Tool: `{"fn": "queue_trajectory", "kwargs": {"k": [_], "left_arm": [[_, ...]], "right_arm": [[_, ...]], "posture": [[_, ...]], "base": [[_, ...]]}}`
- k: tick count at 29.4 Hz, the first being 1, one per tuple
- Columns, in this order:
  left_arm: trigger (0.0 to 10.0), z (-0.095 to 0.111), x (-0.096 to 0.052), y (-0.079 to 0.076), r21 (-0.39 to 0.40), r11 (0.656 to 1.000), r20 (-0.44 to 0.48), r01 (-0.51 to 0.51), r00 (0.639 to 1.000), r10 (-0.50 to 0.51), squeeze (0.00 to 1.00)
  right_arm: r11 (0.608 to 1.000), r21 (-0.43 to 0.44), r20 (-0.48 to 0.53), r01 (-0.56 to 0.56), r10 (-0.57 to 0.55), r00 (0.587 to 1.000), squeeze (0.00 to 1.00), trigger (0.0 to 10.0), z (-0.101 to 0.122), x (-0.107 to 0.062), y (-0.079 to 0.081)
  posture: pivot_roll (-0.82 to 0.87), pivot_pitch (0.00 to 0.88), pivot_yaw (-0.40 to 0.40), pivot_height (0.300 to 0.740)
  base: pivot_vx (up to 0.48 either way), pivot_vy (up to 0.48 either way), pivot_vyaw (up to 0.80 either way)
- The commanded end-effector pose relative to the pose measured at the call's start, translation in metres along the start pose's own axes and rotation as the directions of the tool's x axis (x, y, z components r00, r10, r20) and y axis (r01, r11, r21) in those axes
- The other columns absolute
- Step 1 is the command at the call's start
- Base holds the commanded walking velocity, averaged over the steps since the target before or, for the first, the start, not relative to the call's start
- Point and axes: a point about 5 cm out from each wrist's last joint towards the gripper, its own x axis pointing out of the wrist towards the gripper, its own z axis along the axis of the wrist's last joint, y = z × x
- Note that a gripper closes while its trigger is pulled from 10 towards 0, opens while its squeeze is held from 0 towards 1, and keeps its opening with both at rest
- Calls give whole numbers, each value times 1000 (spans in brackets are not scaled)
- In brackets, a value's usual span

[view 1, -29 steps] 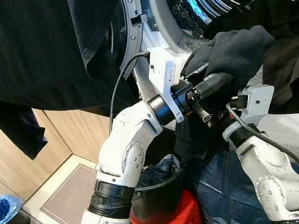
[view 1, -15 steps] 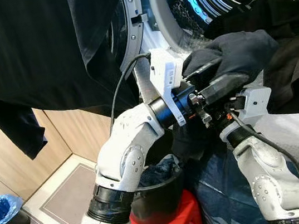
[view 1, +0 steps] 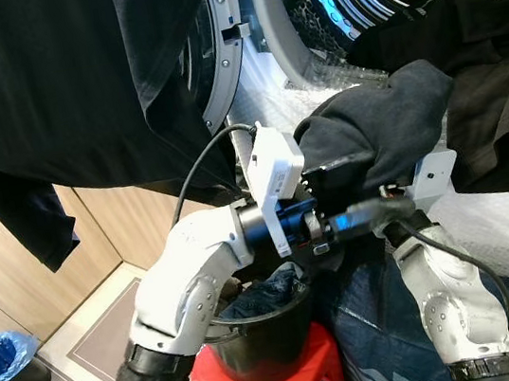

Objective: Clothes washing

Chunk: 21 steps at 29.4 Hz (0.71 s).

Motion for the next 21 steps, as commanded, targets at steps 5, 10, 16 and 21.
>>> {"fn": "queue_trajectory", "kwargs": {"k": [5, 10, 16, 21], "left_arm": [[10000, -10, -14, -11, -8, 998, -100, 56, 993, -57, 1000], [10000, -11, -25, -12, 19, 999, -119, 44, 992, -41, 0], [10000, -19, -43, -20, 9, 997, -184, 72, 980, -70, 0], [10000, -33, -56, -24, 20, 999, -266, 29, 964, -23, 0]], "right_arm": [[999, 10, 88, -39, 38, 995, 0, 0, 20, 15, -2], [998, 12, 103, -57, 56, 993, 0, 0, 26, 18, -8], [992, 4, 156, -128, 125, 980, 0, 0, 42, 17, -12], [968, 10, 206, -250, 243, 948, 0, 1294, 62, 13, -13]], "posture": [[-46, 0, 97, 740], [-46, 0, 92, 740], [-47, 0, 88, 740], [-49, 0, 86, 740]], "base": [[0, 0, 0], [0, 0, 0], [0, 0, 0], [0, 0, 0]]}}
